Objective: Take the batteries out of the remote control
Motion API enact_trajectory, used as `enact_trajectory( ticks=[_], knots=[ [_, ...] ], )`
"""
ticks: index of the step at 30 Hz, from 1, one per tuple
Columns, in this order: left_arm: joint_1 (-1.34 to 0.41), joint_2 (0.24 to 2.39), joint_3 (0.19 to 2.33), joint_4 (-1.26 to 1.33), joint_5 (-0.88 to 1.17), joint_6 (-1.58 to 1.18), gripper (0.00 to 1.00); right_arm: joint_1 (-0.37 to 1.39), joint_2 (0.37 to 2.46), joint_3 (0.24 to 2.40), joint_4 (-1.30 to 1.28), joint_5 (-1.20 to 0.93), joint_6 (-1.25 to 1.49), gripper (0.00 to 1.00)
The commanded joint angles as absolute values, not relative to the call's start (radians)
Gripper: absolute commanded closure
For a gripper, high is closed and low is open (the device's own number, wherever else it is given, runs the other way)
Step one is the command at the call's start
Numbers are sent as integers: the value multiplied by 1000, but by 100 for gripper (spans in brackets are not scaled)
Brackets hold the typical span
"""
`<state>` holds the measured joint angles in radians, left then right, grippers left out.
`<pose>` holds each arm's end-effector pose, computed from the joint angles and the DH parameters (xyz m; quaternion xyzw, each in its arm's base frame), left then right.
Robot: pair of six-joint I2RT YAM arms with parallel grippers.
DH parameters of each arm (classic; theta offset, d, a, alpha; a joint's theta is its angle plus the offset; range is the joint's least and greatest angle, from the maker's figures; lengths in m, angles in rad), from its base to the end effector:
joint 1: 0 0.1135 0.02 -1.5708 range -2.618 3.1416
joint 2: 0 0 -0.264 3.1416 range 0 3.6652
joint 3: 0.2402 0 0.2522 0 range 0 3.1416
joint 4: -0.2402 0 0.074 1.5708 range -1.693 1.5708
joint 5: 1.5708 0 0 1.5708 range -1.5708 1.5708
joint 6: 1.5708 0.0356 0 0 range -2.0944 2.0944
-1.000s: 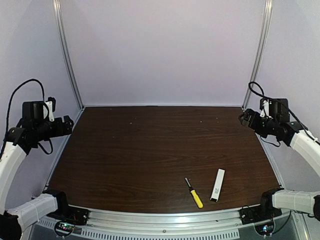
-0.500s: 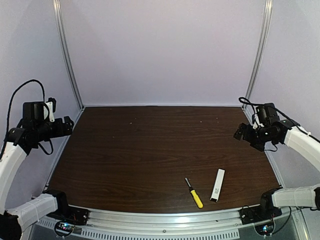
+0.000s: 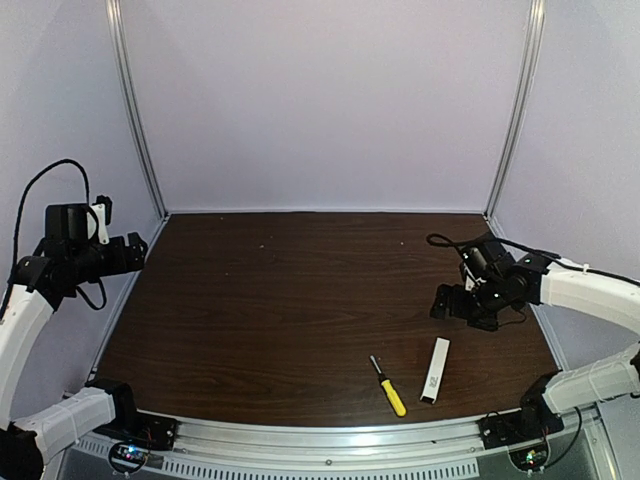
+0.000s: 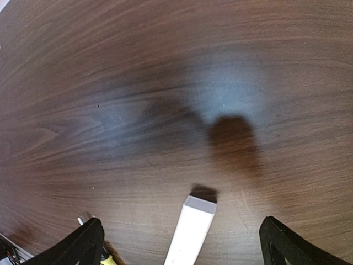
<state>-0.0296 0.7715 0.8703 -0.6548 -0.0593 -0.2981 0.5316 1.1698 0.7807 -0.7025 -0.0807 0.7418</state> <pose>0.1616 -0.0027 0.3236 -0.1312 0.8638 -0.0537 0.4834 0.1855 0.1124 0.2220 0.0923 0.9663 0.1725 0.1674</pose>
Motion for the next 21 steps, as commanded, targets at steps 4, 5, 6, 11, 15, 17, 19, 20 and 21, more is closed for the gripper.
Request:
enact_trajectory(
  ticks=[4,5,6,11,15,17,19,20,21],
  knots=[
    [-23,776,858,-621,-44,-295,3,637,1234,750,-672,-15,844,0],
    [-23,778,858,-620,-44,-295,3,648,1246,750,-668,-15,853,0],
    [-23,778,858,-620,-43,-293,3,661,1260,751,-665,-14,860,0],
    [-23,785,858,-620,-36,-292,2,706,1332,758,-667,-5,885,1],
    [-23,788,857,-615,-26,-289,3,726,1360,744,-658,28,910,7],
    [-23,792,856,-614,-23,-287,3,734,1372,736,-643,20,920,11],
    [-23,796,858,-615,-17,-287,3,740,1387,733,-632,10,922,16],
    [-23,797,858,-614,-17,-286,3,742,1394,735,-634,10,922,19],
    [-23,798,858,-615,-15,-287,3,744,1400,735,-633,9,922,21]
  ],
)
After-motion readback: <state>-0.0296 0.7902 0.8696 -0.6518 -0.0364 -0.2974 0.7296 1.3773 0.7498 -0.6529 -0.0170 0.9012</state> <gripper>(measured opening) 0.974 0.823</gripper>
